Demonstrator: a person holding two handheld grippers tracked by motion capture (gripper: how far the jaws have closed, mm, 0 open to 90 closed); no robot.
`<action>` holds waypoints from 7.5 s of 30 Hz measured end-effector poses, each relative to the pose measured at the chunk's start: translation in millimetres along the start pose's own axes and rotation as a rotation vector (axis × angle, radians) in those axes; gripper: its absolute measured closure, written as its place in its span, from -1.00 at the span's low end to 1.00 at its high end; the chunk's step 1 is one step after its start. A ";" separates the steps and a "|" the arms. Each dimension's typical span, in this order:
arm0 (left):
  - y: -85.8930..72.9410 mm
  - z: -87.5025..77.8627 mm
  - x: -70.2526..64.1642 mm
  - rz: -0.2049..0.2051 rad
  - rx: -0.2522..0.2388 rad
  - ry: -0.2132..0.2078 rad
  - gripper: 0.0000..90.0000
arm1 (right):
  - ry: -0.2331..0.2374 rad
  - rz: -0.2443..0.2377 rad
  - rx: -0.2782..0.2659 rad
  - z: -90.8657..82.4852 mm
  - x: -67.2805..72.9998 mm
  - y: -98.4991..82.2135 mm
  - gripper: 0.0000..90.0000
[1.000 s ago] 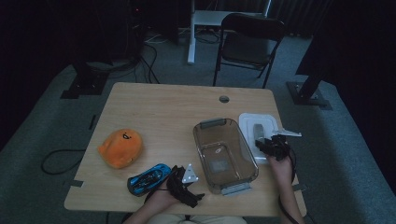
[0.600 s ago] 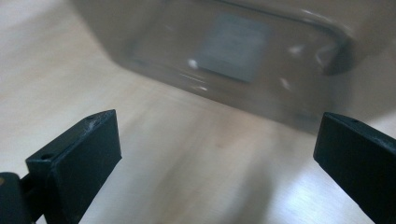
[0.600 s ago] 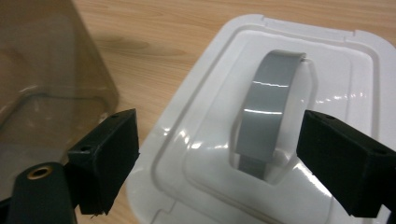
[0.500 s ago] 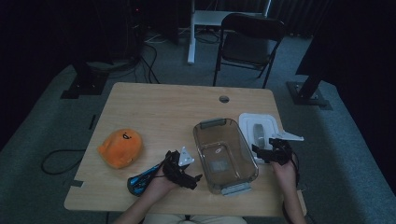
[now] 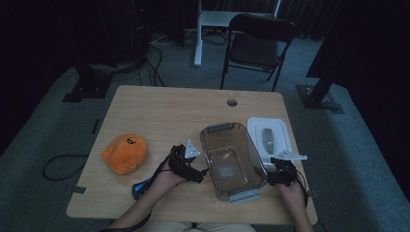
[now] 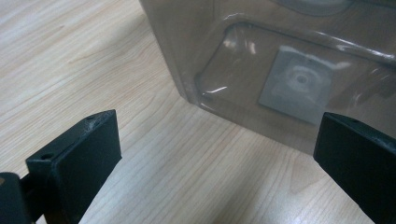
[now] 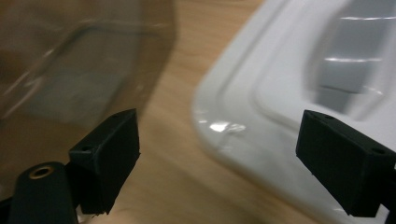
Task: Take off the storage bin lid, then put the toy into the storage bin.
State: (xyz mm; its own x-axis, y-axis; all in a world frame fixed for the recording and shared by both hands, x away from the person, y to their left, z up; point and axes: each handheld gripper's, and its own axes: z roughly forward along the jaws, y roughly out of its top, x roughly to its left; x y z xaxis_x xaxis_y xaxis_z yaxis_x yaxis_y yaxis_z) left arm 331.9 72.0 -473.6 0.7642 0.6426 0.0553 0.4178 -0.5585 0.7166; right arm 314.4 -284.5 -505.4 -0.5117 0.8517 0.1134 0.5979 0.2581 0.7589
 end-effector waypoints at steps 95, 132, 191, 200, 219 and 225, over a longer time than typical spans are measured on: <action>-53.0 -141.3 122.2 -0.181 0.045 0.272 -0.97 | -0.014 -0.116 0.049 -16.9 15.6 -43.3 -0.69; -110.4 -133.0 154.0 -0.336 0.109 0.245 0.36 | -0.039 -0.110 0.058 -16.7 16.9 -46.0 -0.69; 79.0 -116.8 109.4 -0.021 -0.033 0.058 0.37 | -0.040 -0.110 0.057 -16.7 16.9 -46.1 -0.69; 107.7 -105.4 89.0 0.043 -0.027 0.015 0.37 | -0.040 -0.111 0.057 -16.7 16.8 -46.1 -0.69; 126.9 -55.9 50.0 0.137 0.047 -0.095 0.37 | -0.040 -0.109 0.055 -16.7 16.7 -46.1 -0.68; 124.7 -47.9 41.2 0.156 0.073 -0.107 0.37 | -0.040 -0.109 0.055 -16.7 16.7 -46.1 -0.68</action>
State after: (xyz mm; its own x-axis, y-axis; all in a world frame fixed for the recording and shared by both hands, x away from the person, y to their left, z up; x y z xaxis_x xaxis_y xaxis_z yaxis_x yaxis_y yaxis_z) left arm 391.9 54.0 -348.6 0.8684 0.4886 0.0847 0.3223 -0.6860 0.6523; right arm 267.9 -289.8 -527.8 -0.5508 0.8346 0.0056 0.5737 0.3737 0.7289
